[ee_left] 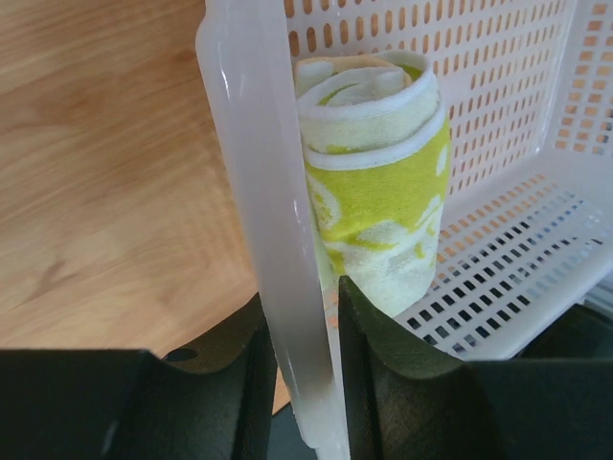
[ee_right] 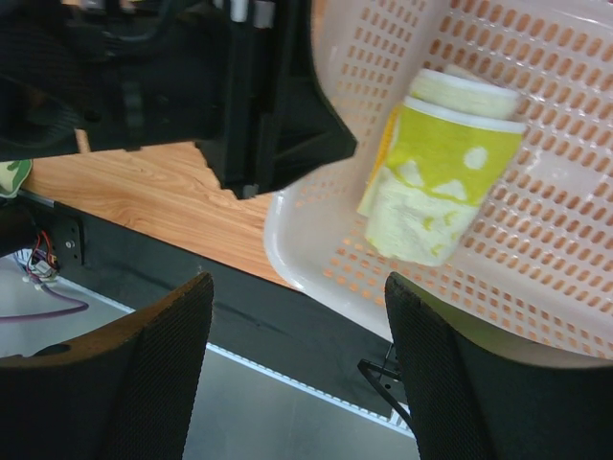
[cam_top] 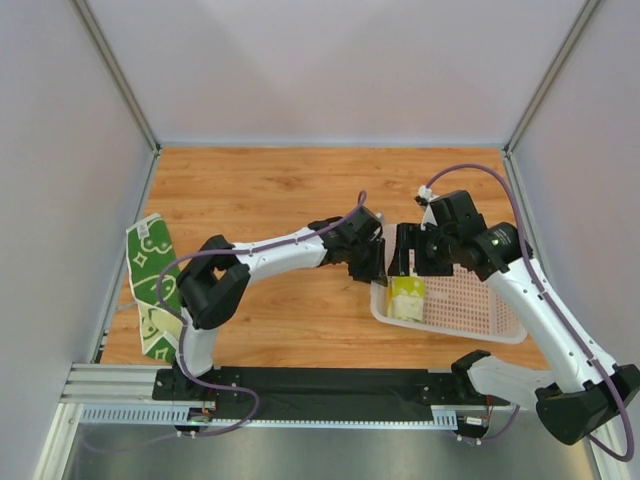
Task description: Roll the towels
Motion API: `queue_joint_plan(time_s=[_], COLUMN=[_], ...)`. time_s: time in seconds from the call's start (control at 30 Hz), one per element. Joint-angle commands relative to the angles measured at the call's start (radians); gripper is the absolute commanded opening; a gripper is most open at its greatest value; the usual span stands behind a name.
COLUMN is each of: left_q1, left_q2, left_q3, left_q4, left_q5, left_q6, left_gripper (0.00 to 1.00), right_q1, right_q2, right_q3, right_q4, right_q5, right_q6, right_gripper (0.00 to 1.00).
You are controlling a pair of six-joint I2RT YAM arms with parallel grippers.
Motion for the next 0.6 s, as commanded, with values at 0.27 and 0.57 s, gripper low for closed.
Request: queue_joint_plan(time_s=[0.27, 0.57], left_q1=[-0.122, -0.155], left_q2=[0.185, 0.242], left_q3=[0.239, 0.325], left_q4=[0.147, 0.137], left_q5=[0.105, 0.119], left_q6=[-0.245, -0.229], left_gripper=[0.36, 0.38], right_q1=[0.006, 0.005], right_q2=[-0.071, -0.086], right_q3=[0.070, 0.129], right_q4=[-0.056, -0.049], right_q5=[0.082, 0.065], right_q6=[-0.003, 0.002], right_gripper=[0.74, 0.77])
